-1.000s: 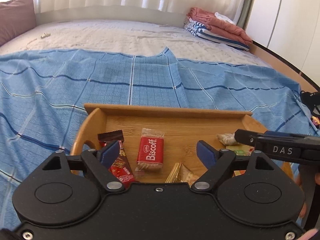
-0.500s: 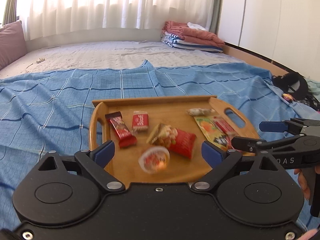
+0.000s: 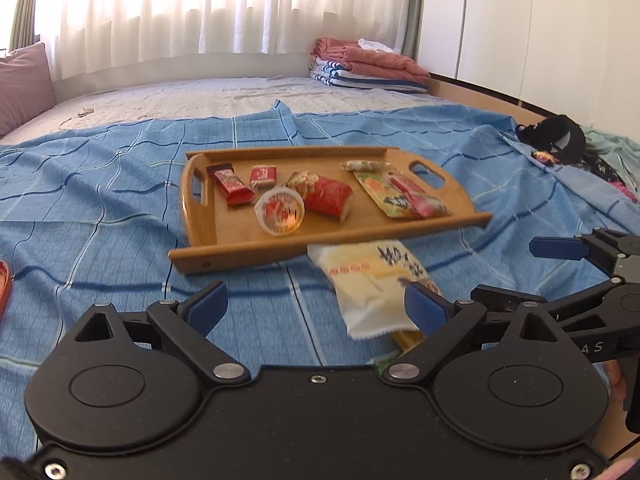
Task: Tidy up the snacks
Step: 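Move both tools back to the remaining snacks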
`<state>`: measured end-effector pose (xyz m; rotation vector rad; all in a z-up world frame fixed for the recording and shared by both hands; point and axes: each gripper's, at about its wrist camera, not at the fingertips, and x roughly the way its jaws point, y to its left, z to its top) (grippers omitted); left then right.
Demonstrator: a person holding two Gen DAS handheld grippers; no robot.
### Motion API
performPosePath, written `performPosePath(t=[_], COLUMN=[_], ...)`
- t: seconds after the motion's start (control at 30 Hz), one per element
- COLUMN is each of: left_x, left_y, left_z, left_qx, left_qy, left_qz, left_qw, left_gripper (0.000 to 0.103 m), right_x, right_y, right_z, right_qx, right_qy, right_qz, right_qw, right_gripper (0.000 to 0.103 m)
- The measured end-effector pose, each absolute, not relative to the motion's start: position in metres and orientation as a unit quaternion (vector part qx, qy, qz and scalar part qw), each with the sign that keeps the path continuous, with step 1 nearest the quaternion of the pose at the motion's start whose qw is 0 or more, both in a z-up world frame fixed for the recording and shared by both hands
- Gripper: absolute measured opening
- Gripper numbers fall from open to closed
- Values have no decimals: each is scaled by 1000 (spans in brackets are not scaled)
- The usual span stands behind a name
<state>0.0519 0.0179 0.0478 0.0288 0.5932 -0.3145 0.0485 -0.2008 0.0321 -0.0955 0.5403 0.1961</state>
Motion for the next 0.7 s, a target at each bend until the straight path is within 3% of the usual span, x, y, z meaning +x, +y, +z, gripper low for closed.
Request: performPosePath(t=[0.33,0.7], left_x=[14,17], left_y=[14,-18], left_z=[18,5], left_qx=[30,44], left_qy=[328,336], left_qz=[-162,-189], left_qw=[930,922], left_gripper=[95,82], right_x=[11,-1], right_y=[-196,-202], right_z=[20,15], right_qx=[-66,-91], right_qy=[272,278], right_qz=[111,97], right_qw=[953,951], right_gripper=[101,101])
